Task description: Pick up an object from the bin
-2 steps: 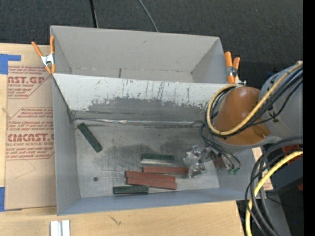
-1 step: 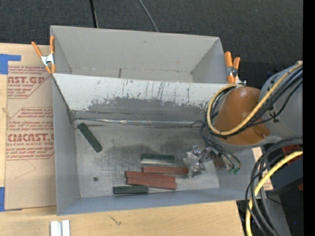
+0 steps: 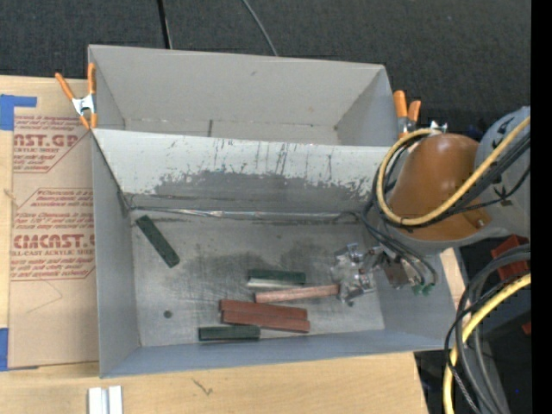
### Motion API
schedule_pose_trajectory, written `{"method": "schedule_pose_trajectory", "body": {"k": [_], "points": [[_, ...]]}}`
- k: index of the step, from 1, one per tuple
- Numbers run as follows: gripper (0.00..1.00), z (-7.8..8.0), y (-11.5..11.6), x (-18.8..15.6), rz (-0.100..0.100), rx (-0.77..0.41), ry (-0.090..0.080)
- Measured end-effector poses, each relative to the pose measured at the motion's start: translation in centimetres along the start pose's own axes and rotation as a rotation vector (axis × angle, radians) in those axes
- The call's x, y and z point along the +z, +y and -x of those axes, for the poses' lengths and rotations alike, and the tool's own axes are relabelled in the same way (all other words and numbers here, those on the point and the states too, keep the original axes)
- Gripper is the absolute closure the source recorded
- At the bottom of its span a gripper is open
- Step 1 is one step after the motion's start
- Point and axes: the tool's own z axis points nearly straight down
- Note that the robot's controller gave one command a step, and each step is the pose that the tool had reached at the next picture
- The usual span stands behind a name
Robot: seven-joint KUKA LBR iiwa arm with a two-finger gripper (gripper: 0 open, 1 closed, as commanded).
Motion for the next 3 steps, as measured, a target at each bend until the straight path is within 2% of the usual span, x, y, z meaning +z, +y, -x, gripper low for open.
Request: {"method": "schedule_pose_trajectory", "body": {"k": [1,2,3], "points": [[1.00,-0.4,0.7,-5.4,0.001,-0.017,0.002],[1.00,1.4,1.2,-0.7,-0.001,0.155,-0.008],[1.00,4.0,3.1,3.7,0.001,0.203,0.002]]}}
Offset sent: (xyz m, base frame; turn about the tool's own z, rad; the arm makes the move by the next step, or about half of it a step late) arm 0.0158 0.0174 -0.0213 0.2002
